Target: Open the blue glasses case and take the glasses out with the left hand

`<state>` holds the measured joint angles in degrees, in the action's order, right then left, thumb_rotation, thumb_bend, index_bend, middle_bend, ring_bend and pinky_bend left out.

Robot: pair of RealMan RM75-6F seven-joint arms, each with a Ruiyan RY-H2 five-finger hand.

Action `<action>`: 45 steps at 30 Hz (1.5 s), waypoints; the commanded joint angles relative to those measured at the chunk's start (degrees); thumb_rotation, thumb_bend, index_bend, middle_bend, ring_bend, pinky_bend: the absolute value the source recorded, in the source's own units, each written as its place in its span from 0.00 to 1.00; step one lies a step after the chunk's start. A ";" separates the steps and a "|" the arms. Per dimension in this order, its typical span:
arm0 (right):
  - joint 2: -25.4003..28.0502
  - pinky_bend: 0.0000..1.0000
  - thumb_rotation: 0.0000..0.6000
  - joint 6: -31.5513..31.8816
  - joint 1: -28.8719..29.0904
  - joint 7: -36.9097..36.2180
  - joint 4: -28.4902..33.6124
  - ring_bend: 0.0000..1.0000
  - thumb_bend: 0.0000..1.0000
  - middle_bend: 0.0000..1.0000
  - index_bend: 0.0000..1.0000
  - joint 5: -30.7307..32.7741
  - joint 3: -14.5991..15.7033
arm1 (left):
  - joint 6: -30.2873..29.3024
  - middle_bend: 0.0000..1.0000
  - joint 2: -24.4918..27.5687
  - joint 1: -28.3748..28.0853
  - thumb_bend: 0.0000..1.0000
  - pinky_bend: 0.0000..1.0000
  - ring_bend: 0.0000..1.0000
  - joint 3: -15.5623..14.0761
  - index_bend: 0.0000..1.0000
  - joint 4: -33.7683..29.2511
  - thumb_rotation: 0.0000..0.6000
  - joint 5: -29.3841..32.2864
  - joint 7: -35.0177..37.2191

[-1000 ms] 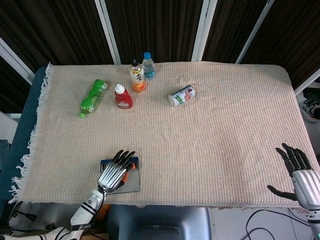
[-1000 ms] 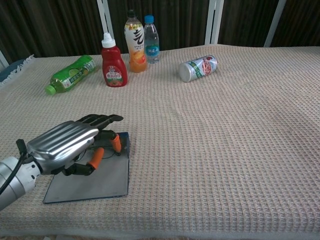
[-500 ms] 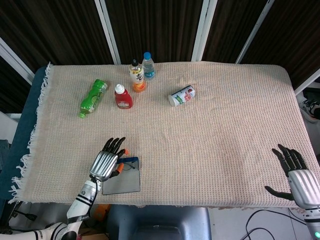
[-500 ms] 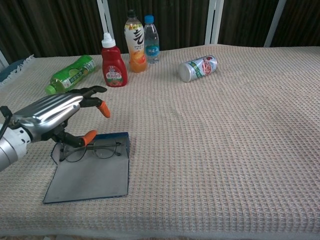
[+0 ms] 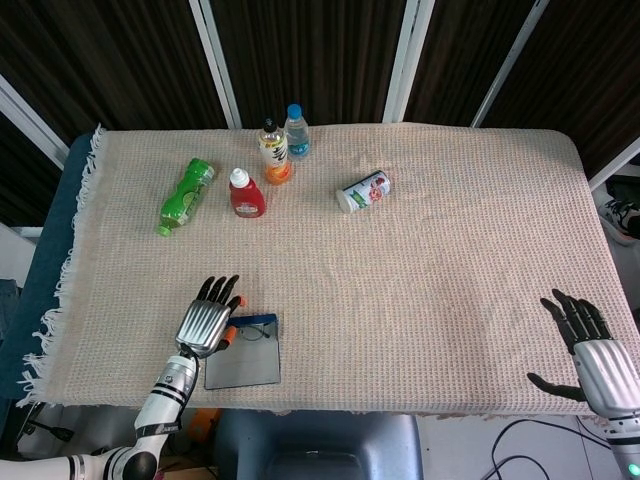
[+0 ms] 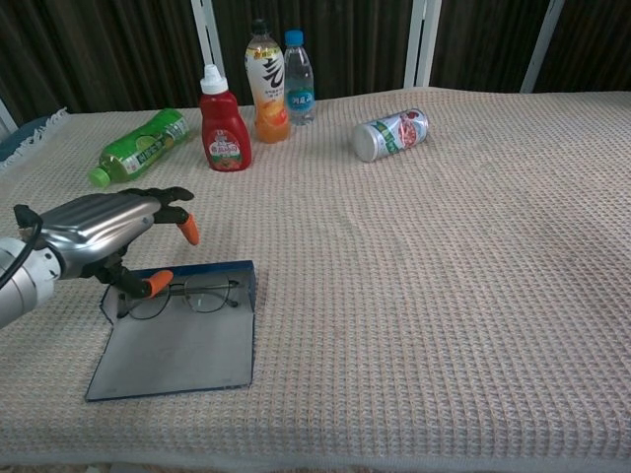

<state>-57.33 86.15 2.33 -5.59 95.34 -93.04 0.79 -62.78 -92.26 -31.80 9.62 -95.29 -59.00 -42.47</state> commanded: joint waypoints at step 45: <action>-0.08 0.00 1.00 -0.06 0.01 0.39 -0.02 0.00 0.18 0.00 0.00 0.56 -0.27 | -1.93 0.00 -3.32 -4.16 0.41 0.00 0.00 -2.85 0.49 4.73 1.00 1.92 2.15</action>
<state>-57.41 86.09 2.34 -5.20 95.31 -92.47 0.51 -64.71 -95.58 -35.96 6.77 -90.56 -57.08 -40.32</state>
